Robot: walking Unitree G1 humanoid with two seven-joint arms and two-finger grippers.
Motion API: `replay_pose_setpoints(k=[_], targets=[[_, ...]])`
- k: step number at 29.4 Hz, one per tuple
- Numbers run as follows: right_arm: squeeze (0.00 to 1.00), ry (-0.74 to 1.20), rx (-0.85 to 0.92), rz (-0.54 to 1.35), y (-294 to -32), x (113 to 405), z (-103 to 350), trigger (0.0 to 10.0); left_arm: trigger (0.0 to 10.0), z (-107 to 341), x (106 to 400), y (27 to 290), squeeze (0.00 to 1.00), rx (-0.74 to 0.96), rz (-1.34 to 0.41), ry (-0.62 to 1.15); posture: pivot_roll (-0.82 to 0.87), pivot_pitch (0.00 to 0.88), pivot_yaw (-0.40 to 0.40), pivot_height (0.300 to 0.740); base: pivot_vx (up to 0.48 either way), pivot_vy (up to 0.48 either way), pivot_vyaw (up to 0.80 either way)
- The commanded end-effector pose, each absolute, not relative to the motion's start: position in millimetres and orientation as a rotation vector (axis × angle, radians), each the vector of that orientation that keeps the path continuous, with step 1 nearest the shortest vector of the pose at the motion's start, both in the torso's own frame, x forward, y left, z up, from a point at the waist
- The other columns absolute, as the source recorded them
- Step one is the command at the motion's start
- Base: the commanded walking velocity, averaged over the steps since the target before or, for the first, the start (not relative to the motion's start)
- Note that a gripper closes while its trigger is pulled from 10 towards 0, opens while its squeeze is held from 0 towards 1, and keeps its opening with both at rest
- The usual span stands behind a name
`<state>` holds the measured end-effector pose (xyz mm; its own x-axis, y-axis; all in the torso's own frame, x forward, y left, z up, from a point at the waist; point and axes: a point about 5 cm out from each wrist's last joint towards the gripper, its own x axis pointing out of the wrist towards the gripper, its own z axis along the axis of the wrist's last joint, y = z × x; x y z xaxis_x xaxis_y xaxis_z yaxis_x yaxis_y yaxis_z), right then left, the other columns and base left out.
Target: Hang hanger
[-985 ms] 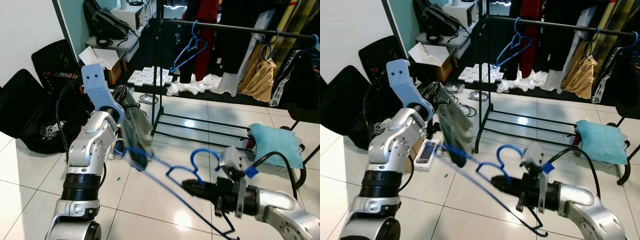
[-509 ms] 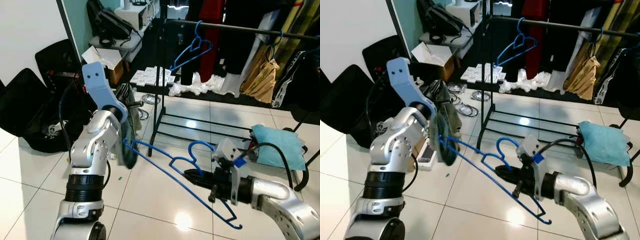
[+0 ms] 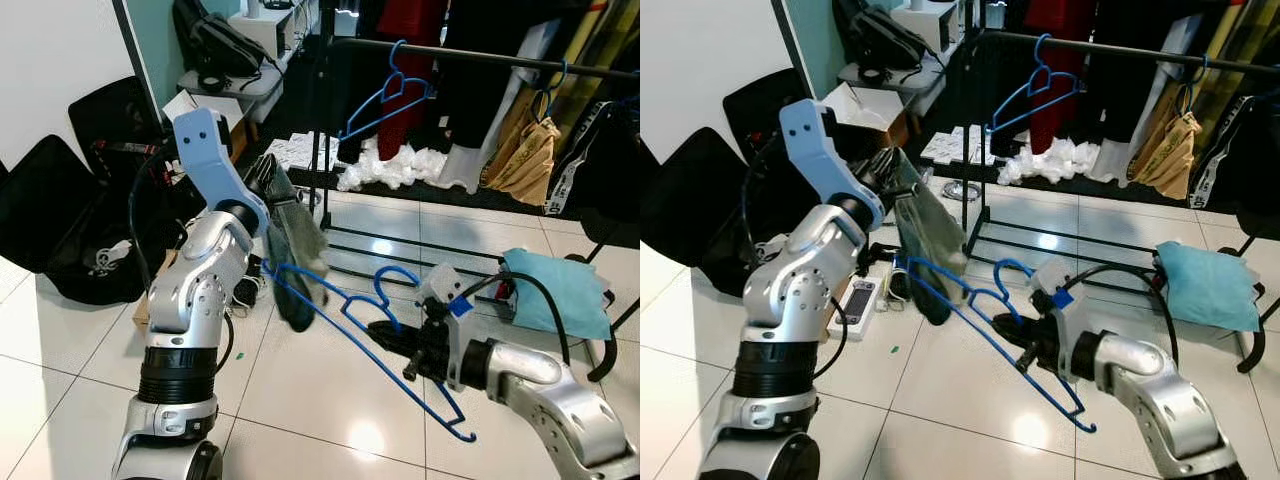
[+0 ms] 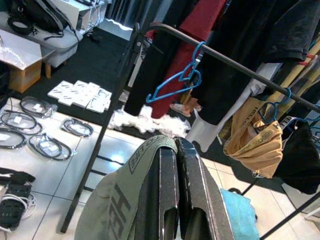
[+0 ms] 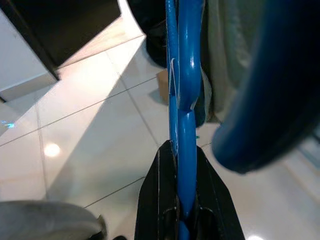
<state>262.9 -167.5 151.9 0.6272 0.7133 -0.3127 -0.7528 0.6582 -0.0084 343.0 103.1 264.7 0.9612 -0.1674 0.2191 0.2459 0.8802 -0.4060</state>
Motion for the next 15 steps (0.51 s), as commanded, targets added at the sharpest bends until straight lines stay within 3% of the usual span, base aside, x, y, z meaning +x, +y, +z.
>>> replay_pose_setpoints(k=[1, 8, 15], targets=[[0.00, 0.319, -0.138, 0.838, -167.4, 262.8, 147.6, 10.0, 10.0, 268.3, 341.2, 103.2, 0.00, -0.458, -0.215, -0.188, -0.03, 0.072, 0.018, 0.740, 0.000, 0.000, 0.00], [0.00, 0.287, -0.160, 0.748, -172.6, 274.7, 154.5, 10.0, 10.0, 268.8, 340.1, 102.4, 0.00, -0.459, -0.216, -0.185, -0.03, 0.072, 0.017, 0.740, 0.000, 0.000, 0.00], [0.00, 0.264, -0.159, 0.801, -168.8, 271.7, 160.9, 10.0, 10.0, 268.9, 339.6, 102.7, 0.00, -0.461, -0.215, -0.182, -0.03, 0.071, 0.015, 0.740, 0.000, 0.000, 0.00]])
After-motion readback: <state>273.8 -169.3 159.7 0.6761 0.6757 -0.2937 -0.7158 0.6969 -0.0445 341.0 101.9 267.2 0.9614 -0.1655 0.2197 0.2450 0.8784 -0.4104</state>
